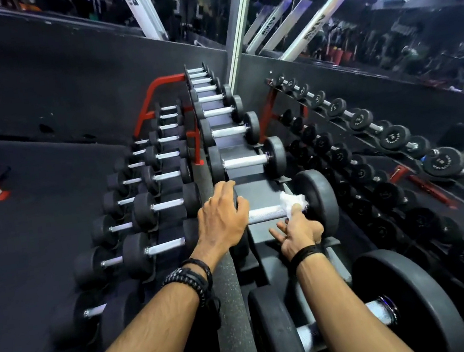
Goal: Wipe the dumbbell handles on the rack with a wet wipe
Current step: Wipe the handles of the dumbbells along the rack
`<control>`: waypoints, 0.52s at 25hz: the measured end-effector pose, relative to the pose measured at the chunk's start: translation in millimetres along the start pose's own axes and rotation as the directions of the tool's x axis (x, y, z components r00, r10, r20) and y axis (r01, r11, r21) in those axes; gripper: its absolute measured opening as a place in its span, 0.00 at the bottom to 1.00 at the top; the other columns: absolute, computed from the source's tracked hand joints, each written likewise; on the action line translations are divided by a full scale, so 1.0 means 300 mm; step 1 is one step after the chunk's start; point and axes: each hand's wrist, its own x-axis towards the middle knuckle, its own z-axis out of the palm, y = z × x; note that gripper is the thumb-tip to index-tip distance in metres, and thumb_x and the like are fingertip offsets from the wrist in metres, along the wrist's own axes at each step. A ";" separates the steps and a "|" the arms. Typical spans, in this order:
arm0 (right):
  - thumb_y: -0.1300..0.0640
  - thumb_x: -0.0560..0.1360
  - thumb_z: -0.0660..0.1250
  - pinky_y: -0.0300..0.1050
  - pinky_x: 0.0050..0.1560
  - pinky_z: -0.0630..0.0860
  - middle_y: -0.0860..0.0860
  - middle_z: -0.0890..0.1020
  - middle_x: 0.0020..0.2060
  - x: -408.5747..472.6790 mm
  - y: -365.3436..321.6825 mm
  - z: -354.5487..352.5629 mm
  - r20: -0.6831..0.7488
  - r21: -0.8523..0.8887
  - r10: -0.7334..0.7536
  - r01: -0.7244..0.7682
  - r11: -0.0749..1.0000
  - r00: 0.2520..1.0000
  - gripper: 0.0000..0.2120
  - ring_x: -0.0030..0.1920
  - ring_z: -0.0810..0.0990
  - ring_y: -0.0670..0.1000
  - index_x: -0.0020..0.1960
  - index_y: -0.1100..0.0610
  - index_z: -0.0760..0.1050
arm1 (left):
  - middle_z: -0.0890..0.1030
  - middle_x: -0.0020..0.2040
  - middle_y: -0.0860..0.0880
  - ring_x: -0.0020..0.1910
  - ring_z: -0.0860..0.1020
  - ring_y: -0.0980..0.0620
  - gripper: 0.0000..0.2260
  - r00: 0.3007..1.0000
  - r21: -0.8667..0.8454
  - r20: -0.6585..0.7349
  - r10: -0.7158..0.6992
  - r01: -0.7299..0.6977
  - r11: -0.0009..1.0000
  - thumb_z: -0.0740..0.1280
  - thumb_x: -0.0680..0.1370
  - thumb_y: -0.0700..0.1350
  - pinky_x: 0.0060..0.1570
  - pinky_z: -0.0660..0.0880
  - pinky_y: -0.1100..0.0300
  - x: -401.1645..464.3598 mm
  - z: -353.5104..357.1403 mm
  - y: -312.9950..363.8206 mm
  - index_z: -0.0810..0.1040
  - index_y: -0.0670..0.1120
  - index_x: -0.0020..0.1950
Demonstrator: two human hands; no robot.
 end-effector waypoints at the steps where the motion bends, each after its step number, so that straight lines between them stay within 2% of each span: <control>1: 0.52 0.77 0.66 0.50 0.28 0.78 0.58 0.76 0.37 -0.002 -0.005 0.002 -0.040 0.034 -0.006 0.008 0.999 0.999 0.16 0.30 0.76 0.52 0.42 0.67 0.74 | 0.75 0.63 0.47 0.51 0.79 0.41 0.19 1.000 -0.001 -0.001 0.006 -0.006 1.000 0.56 0.78 0.50 0.47 0.74 0.50 0.002 -0.001 0.002 0.72 0.45 0.66; 4: 0.51 0.78 0.66 0.51 0.29 0.78 0.56 0.71 0.31 -0.015 -0.017 0.015 -0.105 0.090 0.034 -0.024 0.996 0.994 0.19 0.25 0.69 0.51 0.36 0.63 0.68 | 0.75 0.63 0.48 0.51 0.79 0.42 0.18 1.000 0.004 -0.010 0.006 -0.006 1.000 0.58 0.79 0.49 0.46 0.72 0.52 0.001 0.000 0.003 0.72 0.45 0.66; 7: 0.50 0.76 0.68 0.48 0.26 0.76 0.55 0.70 0.37 -0.025 -0.020 0.025 -0.120 0.154 0.099 -0.080 0.985 0.988 0.20 0.27 0.68 0.50 0.36 0.60 0.64 | 0.75 0.63 0.48 0.51 0.79 0.42 0.17 1.000 0.012 -0.017 -0.003 0.003 1.000 0.60 0.79 0.47 0.45 0.69 0.53 -0.002 -0.002 0.008 0.73 0.44 0.66; 9: 0.54 0.77 0.66 0.46 0.24 0.75 0.57 0.71 0.38 -0.036 -0.035 0.030 -0.108 0.193 0.125 -0.102 0.976 0.986 0.18 0.28 0.68 0.50 0.37 0.63 0.64 | 0.75 0.62 0.47 0.50 0.79 0.42 0.15 1.000 0.014 -0.014 0.004 -0.004 1.000 0.60 0.79 0.47 0.44 0.67 0.54 -0.004 -0.003 0.011 0.73 0.44 0.64; 11: 0.59 0.78 0.63 0.49 0.29 0.77 0.55 0.69 0.32 -0.035 -0.047 0.032 -0.107 0.226 0.132 -0.106 0.968 0.985 0.16 0.26 0.68 0.50 0.38 0.65 0.62 | 0.75 0.62 0.47 0.51 0.79 0.42 0.15 1.000 0.014 -0.011 -0.001 0.001 1.000 0.60 0.79 0.47 0.44 0.69 0.53 -0.002 -0.006 0.016 0.73 0.44 0.64; 12: 0.61 0.79 0.61 0.49 0.32 0.78 0.55 0.68 0.31 -0.033 -0.048 0.029 -0.128 0.226 0.134 -0.103 0.969 0.983 0.15 0.24 0.68 0.50 0.37 0.63 0.60 | 0.75 0.63 0.47 0.51 0.78 0.42 0.16 1.000 0.012 -0.010 -0.006 0.006 1.000 0.60 0.79 0.46 0.45 0.69 0.53 -0.002 -0.008 0.016 0.73 0.43 0.65; 13: 0.63 0.79 0.58 0.47 0.31 0.78 0.54 0.68 0.31 -0.041 -0.056 0.024 -0.114 0.231 0.134 -0.105 0.967 0.984 0.15 0.20 0.69 0.50 0.36 0.61 0.58 | 0.75 0.63 0.47 0.51 0.78 0.42 0.16 1.000 0.011 -0.010 -0.007 0.007 1.000 0.60 0.79 0.46 0.45 0.70 0.52 -0.003 -0.011 0.018 0.73 0.43 0.65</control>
